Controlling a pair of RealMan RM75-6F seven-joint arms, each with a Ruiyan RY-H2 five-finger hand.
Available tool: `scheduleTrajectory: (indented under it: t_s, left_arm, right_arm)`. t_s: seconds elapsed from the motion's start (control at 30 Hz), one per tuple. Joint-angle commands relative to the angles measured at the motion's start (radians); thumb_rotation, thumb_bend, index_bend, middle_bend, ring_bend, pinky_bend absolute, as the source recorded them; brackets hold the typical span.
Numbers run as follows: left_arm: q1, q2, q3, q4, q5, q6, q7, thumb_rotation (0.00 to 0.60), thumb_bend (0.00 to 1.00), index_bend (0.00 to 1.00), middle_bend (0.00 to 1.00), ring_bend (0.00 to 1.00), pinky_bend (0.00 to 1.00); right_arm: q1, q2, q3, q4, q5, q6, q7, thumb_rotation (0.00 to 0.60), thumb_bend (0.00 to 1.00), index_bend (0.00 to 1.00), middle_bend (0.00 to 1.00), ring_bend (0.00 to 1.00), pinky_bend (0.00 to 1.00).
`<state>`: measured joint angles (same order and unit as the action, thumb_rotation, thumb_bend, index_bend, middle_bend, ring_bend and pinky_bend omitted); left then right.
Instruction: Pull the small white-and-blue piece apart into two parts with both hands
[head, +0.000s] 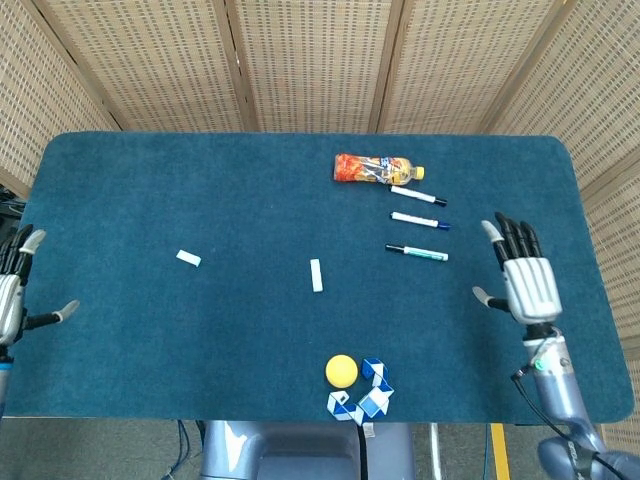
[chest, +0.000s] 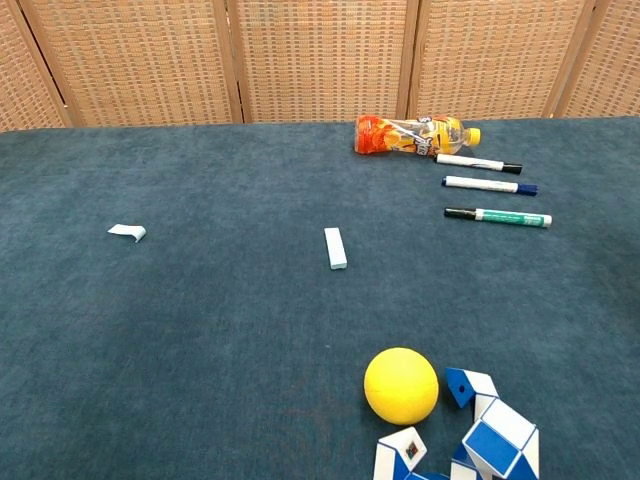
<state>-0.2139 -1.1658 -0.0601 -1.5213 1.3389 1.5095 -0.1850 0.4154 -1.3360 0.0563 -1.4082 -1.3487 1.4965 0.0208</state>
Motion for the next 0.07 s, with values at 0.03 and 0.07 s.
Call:
scheduleTrajectory:
  t_s: [0.03,0.07]
  left_arm:
    - [0.061,0.014,0.035,-0.051,0.018,0.066,0.014,0.6,0.0,0.0,0.0,0.0,0.0]
    - [0.067,0.013,0.038,-0.055,0.021,0.073,0.016,0.6,0.0,0.0,0.0,0.0,0.0]
  right_arm:
    - [-0.095,0.049,-0.059,-0.046,-0.059,0.096,0.031,0.6,0.0,0.0,0.0,0.0,0.0]
    - [-0.105,0.055,-0.063,-0.057,-0.056,0.1,0.026,0.6,0.0,0.0,0.0,0.0,0.0]
